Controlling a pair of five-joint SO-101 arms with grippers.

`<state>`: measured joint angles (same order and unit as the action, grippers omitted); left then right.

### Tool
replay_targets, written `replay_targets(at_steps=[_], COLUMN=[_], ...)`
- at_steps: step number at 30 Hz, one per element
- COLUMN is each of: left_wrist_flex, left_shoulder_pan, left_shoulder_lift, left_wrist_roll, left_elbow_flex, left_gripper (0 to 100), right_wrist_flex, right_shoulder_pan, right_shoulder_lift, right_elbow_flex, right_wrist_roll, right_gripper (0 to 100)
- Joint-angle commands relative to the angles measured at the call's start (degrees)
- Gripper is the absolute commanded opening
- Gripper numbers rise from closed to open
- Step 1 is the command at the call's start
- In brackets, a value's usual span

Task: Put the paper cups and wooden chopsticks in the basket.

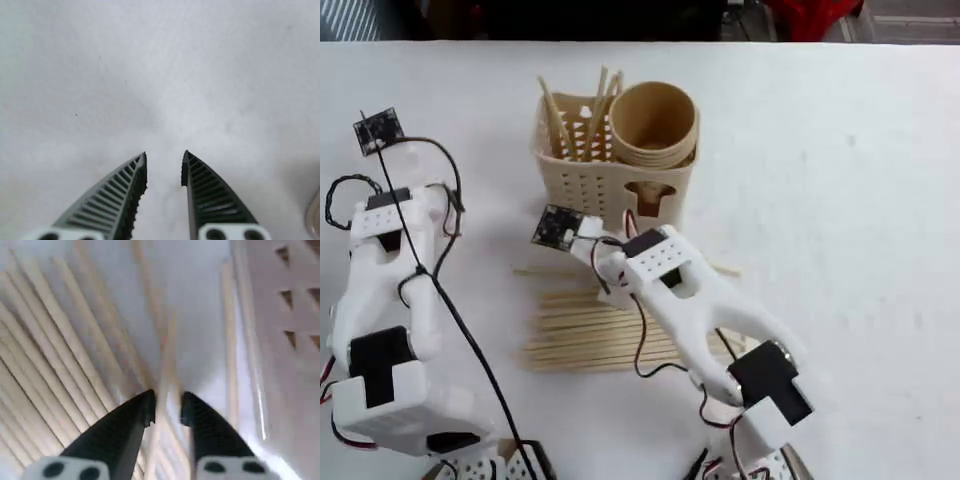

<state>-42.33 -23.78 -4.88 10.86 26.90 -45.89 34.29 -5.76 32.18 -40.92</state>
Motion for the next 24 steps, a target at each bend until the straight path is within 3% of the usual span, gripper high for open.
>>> replay_targets(at_steps=[1,14,20,24], left_wrist_flex=[1.0,1.0,1.0,1.0], left_shoulder_pan=[0.1,0.1,0.1,0.1], left_shoulder_lift=[0.2,0.2,0.2,0.2], left_wrist_roll=[-0.7,-0.7,-0.7,-0.7], left_elbow_flex=[-0.2,-0.2,-0.2,-0.2], left_gripper=[13,13,13,13], right_wrist_flex=[0.0,-12.4,-12.9,-3.7], right_shoulder_pan=[-0.6,-0.1,-0.1,-0.5], right_shoulder_lift=[1.1,38.4,42.1,38.5], right_elbow_flex=[-0.7,-5.5,-22.7,-30.9], right_wrist_roll=[-0.8,0.4,10.5,22.2], right_gripper=[1.7,1.5,1.5,1.6])
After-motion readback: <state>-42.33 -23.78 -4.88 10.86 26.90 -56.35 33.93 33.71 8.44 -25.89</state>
